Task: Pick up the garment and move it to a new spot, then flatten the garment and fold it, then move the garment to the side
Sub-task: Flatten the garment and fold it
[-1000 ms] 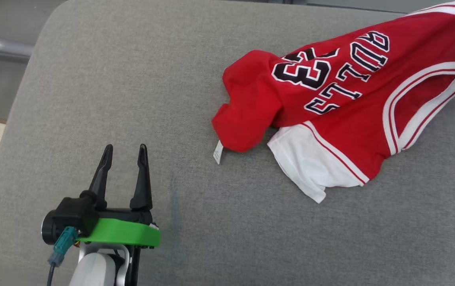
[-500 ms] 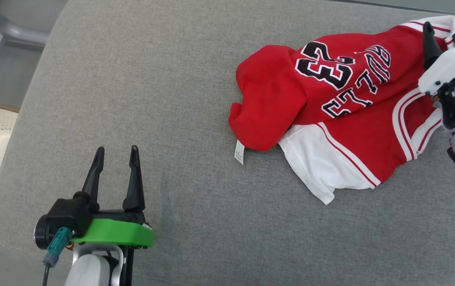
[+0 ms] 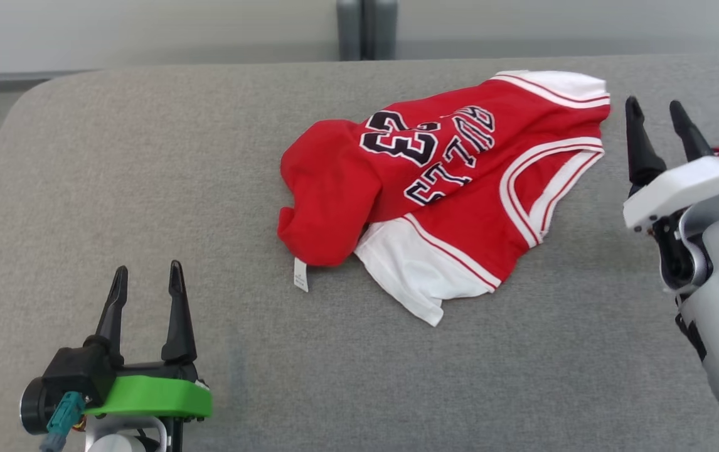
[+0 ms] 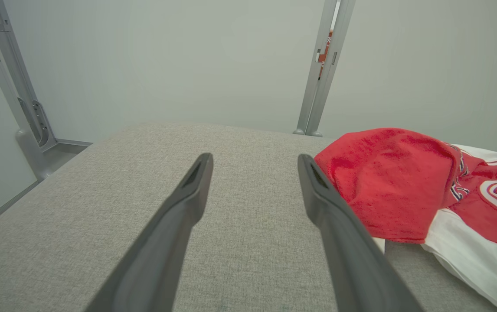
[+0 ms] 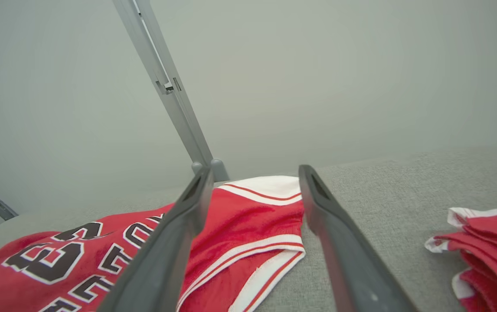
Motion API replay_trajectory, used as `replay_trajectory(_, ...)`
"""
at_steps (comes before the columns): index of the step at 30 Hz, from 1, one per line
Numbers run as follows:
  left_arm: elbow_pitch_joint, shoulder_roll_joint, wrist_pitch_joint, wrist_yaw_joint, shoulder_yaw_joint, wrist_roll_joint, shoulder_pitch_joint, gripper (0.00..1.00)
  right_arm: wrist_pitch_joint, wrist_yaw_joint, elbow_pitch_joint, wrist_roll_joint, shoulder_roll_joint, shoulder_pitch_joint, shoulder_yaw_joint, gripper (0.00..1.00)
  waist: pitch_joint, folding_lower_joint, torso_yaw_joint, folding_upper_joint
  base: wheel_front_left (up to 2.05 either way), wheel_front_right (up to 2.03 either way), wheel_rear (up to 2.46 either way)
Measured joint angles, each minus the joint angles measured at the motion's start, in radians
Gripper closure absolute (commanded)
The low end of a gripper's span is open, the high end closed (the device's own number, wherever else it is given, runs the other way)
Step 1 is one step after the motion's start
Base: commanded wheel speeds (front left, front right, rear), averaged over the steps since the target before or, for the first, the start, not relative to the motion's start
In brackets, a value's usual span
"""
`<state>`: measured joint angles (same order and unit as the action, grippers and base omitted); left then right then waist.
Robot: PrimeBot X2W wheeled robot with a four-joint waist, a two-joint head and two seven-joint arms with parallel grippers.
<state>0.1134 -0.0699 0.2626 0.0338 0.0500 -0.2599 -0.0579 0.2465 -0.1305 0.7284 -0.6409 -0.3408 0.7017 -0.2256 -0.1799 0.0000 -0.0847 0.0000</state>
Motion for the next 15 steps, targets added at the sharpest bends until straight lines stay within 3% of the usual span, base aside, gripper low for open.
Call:
replay_trajectory(6, -0.006, 0.001, 0.000, 0.000, -0.013, 0.000, 0.032, 0.00, 0.012, 0.000, -0.154, 0.043, 0.015, -0.188, 0.032, 0.00, 0.062, 0.0000, 0.069, 0.0000, 0.00, 0.00, 0.00)
replay_trajectory(10, -0.012, 0.002, 0.000, -0.002, -0.020, 0.000, 0.049, 0.00, 0.015, 0.000, -0.308, 0.142, 0.062, -0.329, 0.112, 0.00, 0.096, 0.0000, 0.107, 0.0000, 0.00, 0.00, 0.00)
replay_trajectory(15, -0.014, 0.004, 0.000, -0.002, -0.019, 0.000, 0.052, 0.00, 0.015, 0.000, -0.390, 0.205, 0.137, -0.449, 0.165, 0.00, 0.122, 0.0000, 0.132, 0.0000, 0.00, 0.00, 0.00)
